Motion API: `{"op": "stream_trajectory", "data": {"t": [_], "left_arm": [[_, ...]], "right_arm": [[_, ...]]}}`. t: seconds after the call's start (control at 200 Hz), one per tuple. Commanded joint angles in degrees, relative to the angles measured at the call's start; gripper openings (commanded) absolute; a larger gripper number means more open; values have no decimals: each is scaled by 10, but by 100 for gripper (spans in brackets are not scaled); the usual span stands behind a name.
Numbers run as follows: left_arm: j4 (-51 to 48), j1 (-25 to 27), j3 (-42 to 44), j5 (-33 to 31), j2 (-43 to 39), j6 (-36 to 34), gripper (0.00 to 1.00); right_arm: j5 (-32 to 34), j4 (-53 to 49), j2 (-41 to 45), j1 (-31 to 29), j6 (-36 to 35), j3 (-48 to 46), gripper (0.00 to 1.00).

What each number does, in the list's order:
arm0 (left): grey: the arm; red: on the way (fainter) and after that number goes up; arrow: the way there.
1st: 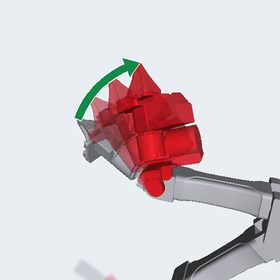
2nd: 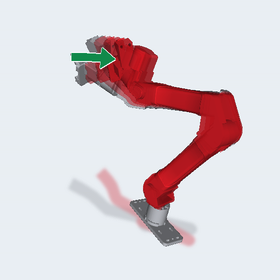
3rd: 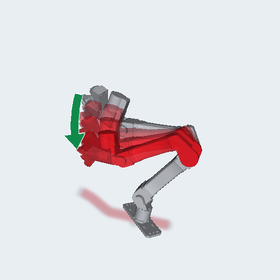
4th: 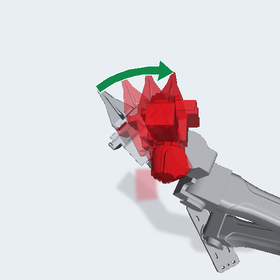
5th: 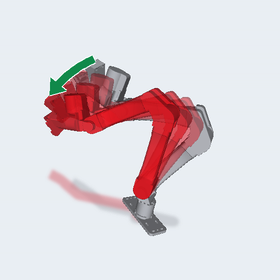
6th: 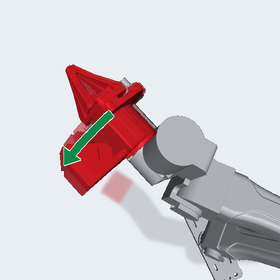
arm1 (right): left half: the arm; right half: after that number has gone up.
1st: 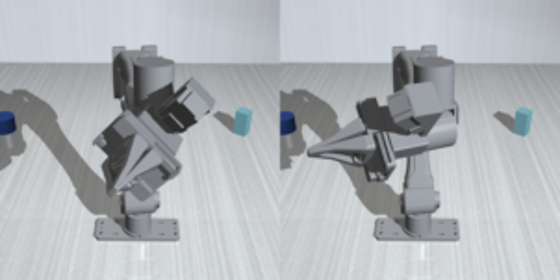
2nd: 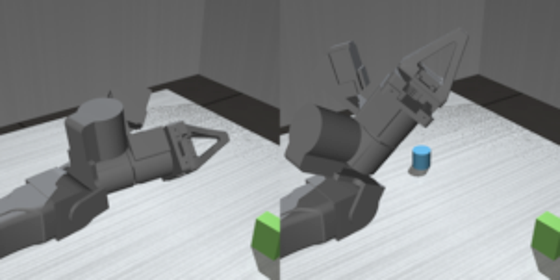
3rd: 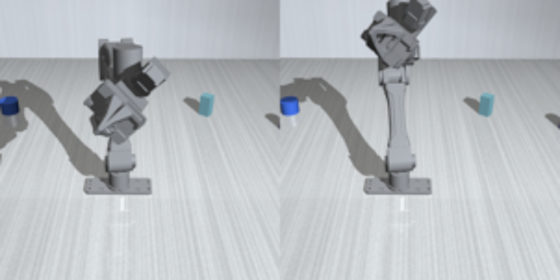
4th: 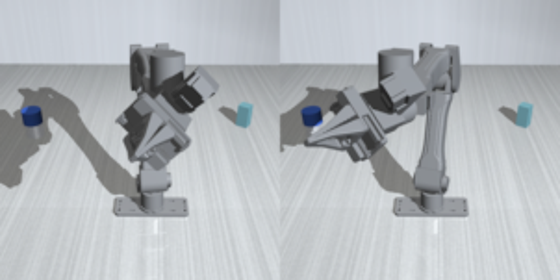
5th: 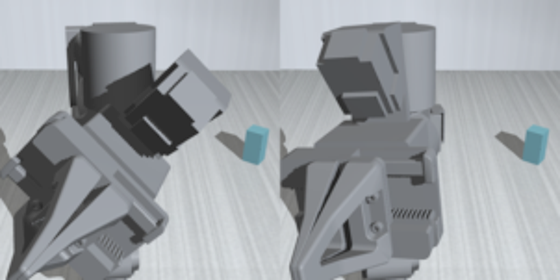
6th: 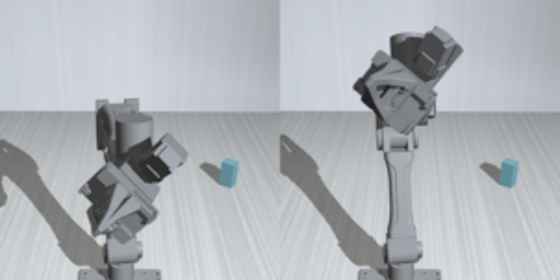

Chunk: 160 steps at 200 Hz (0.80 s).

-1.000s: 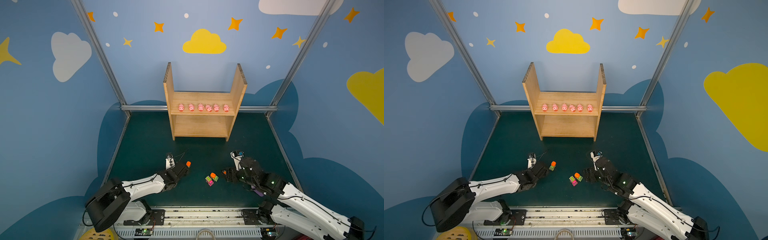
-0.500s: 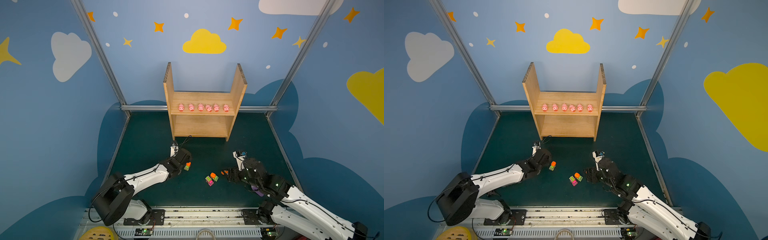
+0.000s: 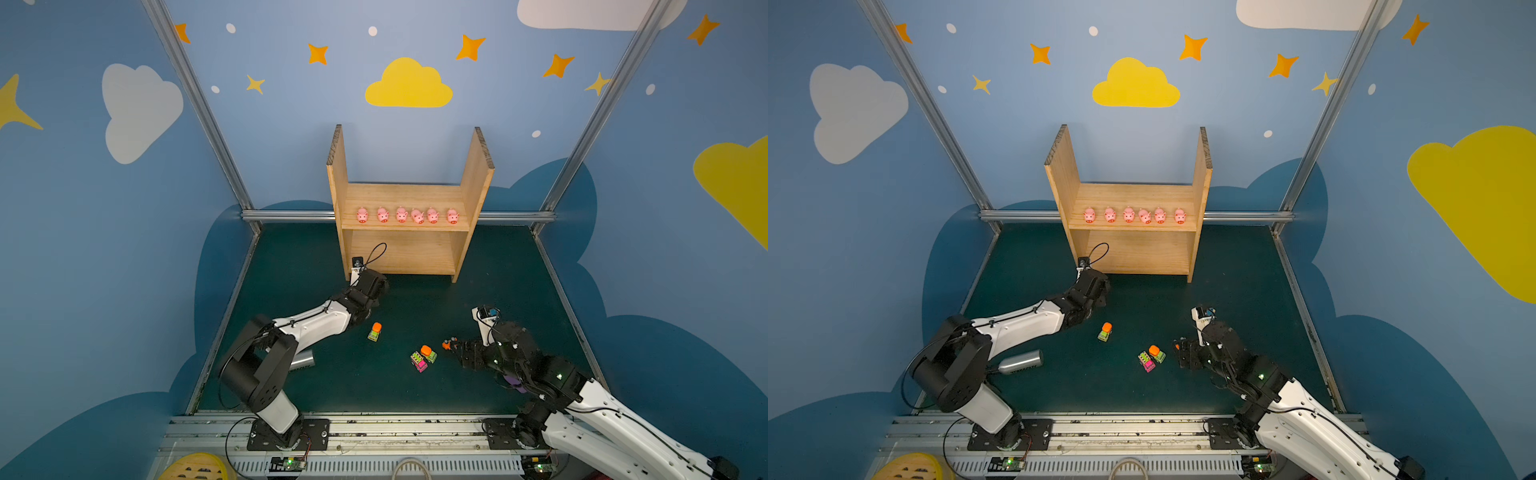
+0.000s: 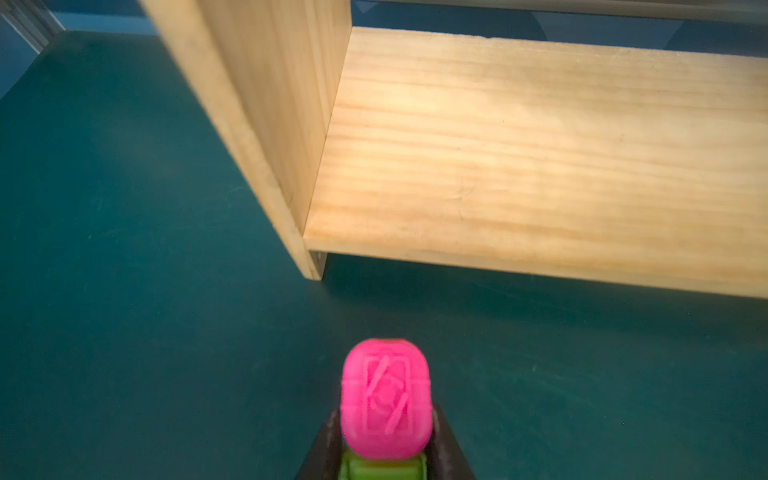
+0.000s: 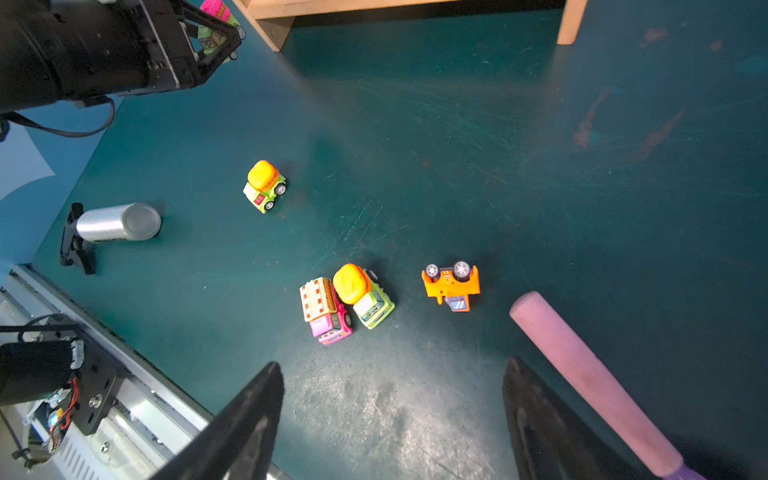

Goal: Place and organize the plastic toys onto the shelf
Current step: 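Carry the pink-topped truck with the left gripper to the upper shelf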

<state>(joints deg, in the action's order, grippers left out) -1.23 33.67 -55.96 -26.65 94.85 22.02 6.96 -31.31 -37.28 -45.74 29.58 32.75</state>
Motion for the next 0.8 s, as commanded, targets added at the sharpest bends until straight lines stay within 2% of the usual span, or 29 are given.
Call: {"op": "stream_trajectory", "data": {"t": [0.0, 0.411, 0.796], "left_arm": [[16, -13, -31, 16, 23, -28, 25], [30, -45, -118, 37, 110, -73, 25], [52, -77, -146, 55, 146, -98, 27]], "right_arm": [[14, -10, 5, 8, -5, -4, 81], [21, -7, -21, 26, -14, -5, 81], [13, 3, -45, 36, -14, 3, 81]]}}
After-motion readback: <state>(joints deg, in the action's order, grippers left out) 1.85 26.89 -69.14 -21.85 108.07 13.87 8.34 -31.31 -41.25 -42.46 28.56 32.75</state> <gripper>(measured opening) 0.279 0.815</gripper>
